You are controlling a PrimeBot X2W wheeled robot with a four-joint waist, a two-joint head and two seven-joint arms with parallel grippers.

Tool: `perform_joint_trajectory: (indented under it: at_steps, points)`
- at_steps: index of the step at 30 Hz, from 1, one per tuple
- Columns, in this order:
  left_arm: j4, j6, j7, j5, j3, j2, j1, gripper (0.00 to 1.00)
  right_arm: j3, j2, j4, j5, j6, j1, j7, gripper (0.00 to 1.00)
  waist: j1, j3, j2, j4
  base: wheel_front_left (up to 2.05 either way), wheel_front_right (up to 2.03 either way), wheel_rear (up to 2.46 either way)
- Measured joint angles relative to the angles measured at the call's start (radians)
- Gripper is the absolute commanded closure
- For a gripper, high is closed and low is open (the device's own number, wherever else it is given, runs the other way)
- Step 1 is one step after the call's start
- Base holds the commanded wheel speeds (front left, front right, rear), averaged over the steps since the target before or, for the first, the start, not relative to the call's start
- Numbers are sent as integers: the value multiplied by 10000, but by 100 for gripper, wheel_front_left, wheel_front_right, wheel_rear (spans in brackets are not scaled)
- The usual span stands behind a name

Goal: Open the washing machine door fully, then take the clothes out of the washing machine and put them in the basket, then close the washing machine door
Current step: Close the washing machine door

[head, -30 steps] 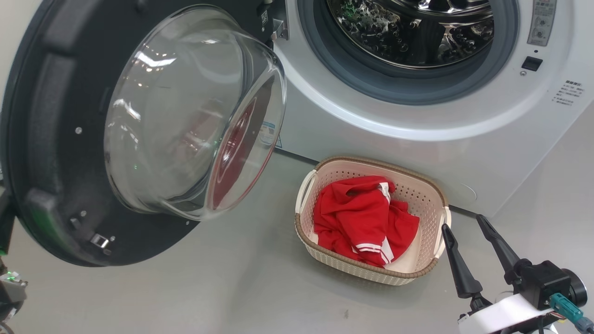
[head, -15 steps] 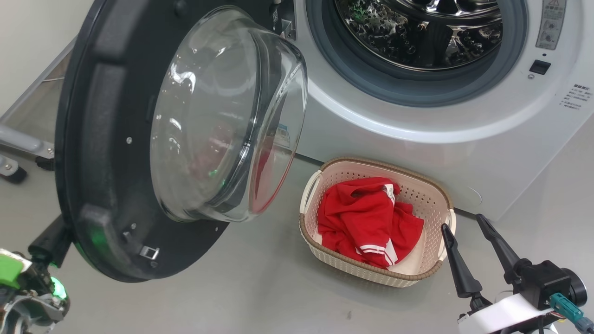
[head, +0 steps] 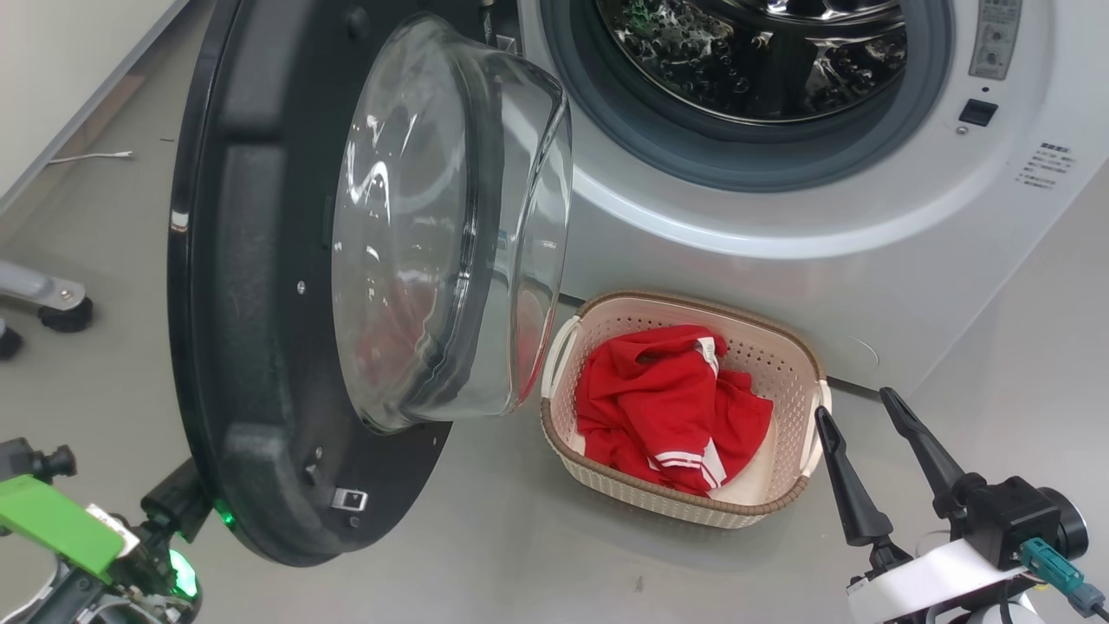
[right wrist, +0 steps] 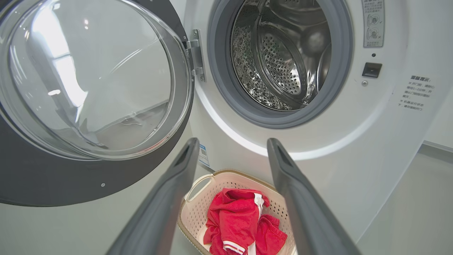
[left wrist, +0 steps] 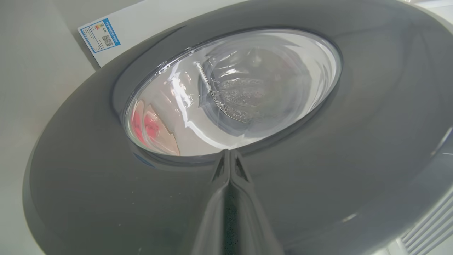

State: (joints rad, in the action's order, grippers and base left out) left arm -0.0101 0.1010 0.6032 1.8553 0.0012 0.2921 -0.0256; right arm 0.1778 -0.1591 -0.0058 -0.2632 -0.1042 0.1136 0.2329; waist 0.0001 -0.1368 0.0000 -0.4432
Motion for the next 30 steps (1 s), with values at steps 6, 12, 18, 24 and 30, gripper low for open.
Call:
perform_joint_trajectory:
  at_steps: [6, 12, 18, 24, 30]
  points:
    - [489, 73, 249, 0, -313, -242, 180, 100, 8, 12, -36, 0, 0, -81, 0, 0, 0, -69, 0, 318, 0, 0, 0]
    - [943, 111, 489, -35, -711, -393, 331, 100, 12, 59, -27, -4, -2, -247, 0, 0, 0, -115, 0, 712, 0, 0, 0]
    - [1214, 115, 617, -169, -957, -520, 376, 100, 44, 117, 12, -10, -2, -292, 2, 0, 0, -149, 0, 1093, 0, 0, 0]
    - [1446, 186, 642, -253, -1011, -639, 485, 100, 90, 257, 42, -92, -2, -487, 13, 0, 0, -223, 0, 1707, 0, 0, 0]
    - [1569, 188, 596, -261, -1022, -897, 471, 100, 96, 307, 67, -111, -4, -658, 15, 0, 0, -356, 0, 2313, 0, 0, 0]
